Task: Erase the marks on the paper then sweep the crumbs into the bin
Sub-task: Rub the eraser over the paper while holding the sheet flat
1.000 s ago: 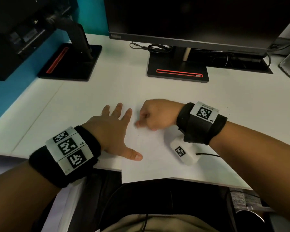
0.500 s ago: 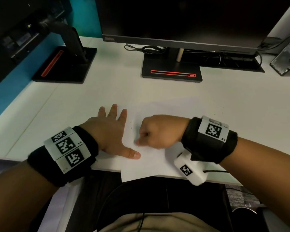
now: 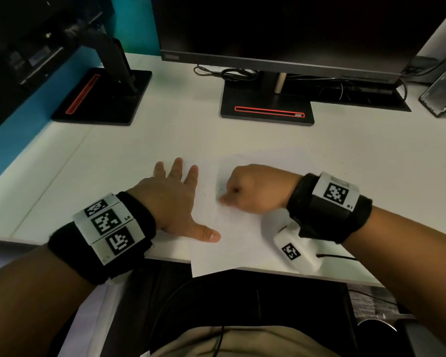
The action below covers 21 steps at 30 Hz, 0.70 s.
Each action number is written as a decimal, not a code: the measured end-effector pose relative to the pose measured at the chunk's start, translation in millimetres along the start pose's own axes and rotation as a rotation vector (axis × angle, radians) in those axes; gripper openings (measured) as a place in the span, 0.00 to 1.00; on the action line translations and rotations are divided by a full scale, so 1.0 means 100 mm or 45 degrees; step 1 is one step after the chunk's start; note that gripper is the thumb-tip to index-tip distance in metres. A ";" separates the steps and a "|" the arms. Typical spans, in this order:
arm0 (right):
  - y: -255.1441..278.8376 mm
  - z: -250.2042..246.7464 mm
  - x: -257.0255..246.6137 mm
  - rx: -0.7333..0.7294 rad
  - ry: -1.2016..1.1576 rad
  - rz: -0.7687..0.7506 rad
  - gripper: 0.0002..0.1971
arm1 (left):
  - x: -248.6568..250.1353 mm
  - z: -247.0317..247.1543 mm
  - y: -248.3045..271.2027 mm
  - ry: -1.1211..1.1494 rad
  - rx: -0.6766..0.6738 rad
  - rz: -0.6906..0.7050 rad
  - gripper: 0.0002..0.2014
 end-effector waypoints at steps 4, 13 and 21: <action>0.05 0.08 0.04 -0.049 -0.039 0.006 0.24 | 0.00 -0.01 -0.01 0.006 0.000 0.002 0.75; 0.09 0.04 0.15 -0.066 -0.001 0.031 0.24 | 0.00 0.00 -0.01 0.000 0.011 0.011 0.75; 0.13 0.10 0.08 -0.069 0.011 0.003 0.25 | 0.01 -0.01 0.00 -0.002 -0.007 0.006 0.75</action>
Point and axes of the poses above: each hand's wrist, its own y-axis away from the middle knuckle, its own z-axis out of the palm, x = y × z, the point moved 10 cm from there along -y, towards the middle knuckle, and after that the axes turned 9 degrees about -z, right-handed, at the moved point
